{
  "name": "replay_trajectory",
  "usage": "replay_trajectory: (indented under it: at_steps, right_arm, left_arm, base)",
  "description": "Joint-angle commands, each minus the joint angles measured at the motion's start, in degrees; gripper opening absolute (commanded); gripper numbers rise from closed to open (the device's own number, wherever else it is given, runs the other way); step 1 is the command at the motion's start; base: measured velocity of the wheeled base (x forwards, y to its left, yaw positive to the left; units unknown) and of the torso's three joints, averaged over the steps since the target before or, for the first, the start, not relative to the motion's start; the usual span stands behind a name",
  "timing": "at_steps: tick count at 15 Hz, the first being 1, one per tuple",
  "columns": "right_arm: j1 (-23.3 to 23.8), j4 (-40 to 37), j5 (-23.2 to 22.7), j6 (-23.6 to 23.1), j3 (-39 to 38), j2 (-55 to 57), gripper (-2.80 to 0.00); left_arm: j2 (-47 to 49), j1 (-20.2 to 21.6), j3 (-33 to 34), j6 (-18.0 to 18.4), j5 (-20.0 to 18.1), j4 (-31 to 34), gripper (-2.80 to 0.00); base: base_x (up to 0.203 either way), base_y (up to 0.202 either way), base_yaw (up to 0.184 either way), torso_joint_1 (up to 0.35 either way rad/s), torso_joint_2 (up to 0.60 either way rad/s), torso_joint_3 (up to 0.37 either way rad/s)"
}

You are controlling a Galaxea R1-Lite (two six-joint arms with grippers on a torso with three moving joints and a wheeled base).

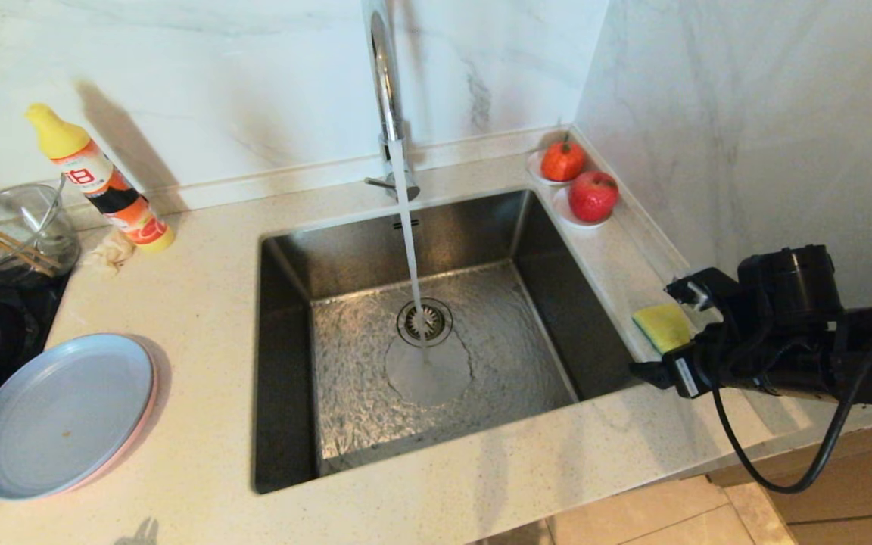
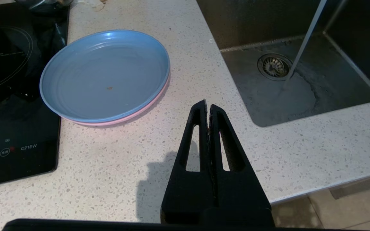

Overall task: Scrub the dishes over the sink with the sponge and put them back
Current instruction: Wash the plate

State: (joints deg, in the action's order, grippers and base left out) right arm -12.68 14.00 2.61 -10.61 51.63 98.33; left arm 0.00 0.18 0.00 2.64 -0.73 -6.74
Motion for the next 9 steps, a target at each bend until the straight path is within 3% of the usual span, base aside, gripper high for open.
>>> replay_trajectory:
  at_steps: [1,9]
  right_arm:
    - [0.02,1.68,0.03,-0.93,0.42,1.01,0.00]
    - [0.26,-2.14,2.66,-1.61,1.43,0.06,0.00]
  left_arm:
    - [0.09,-0.01,2.29,0.00,0.03,-0.03,-2.80]
    - [0.09,-0.01,2.29,0.00,0.03,-0.03,-2.80]
  base:
    - [0.000,0.000,0.000,0.000,0.00,0.000]
    - [0.000,0.000,0.000,0.000,0.00,0.000]
